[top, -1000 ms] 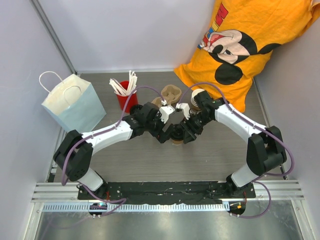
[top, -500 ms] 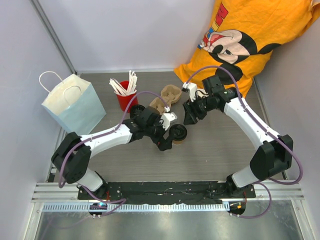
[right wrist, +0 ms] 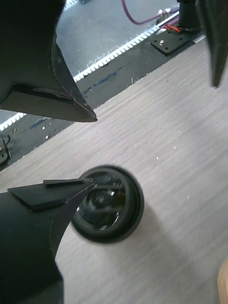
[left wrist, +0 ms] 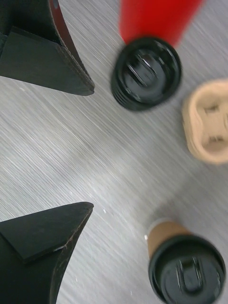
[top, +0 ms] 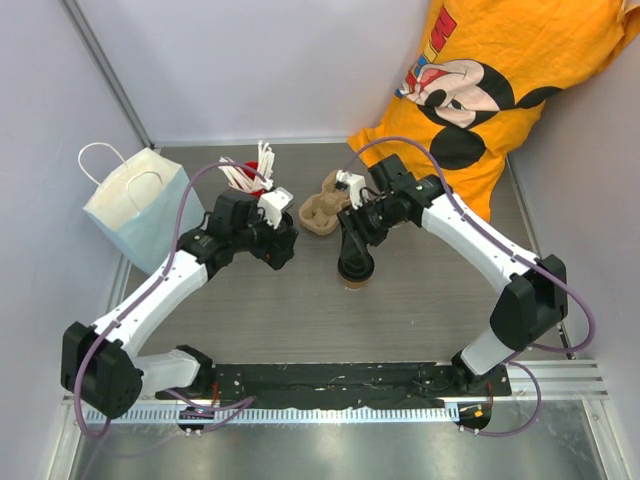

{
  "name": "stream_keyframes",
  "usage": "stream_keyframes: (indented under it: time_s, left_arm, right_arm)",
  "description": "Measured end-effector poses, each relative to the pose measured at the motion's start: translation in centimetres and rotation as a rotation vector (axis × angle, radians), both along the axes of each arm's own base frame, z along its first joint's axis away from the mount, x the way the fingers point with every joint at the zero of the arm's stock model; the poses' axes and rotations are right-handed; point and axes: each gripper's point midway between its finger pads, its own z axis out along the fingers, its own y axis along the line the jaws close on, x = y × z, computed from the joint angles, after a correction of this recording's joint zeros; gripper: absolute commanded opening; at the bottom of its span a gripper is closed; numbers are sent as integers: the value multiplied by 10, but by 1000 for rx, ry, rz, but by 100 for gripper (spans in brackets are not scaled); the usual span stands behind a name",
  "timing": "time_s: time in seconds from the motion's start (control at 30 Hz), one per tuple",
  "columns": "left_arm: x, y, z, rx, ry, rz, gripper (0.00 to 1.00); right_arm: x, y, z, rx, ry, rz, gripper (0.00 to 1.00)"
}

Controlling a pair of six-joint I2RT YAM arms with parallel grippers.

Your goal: Pack the takeout coffee

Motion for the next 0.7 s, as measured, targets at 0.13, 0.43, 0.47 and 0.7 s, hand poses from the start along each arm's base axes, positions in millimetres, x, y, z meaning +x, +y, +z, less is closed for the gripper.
stream_keyframes:
  time_s: [0.13, 0.43, 0.47, 0.7]
  left_arm:
    - [-1, 27, 5, 60, -22, 69, 100]
    - [-8, 73, 25, 175, -79, 183, 100]
    - [-8, 75, 29, 178, -86, 193, 100]
    - [-8, 90, 35, 176, -83, 246, 100]
  right_arm:
    - [-3, 12, -13, -30, 42, -21, 52]
    - [17, 11, -27, -81, 37, -192, 54]
    - [16, 11, -29, -81, 41, -197, 54]
    - [4, 11, -46, -123, 70, -222, 54]
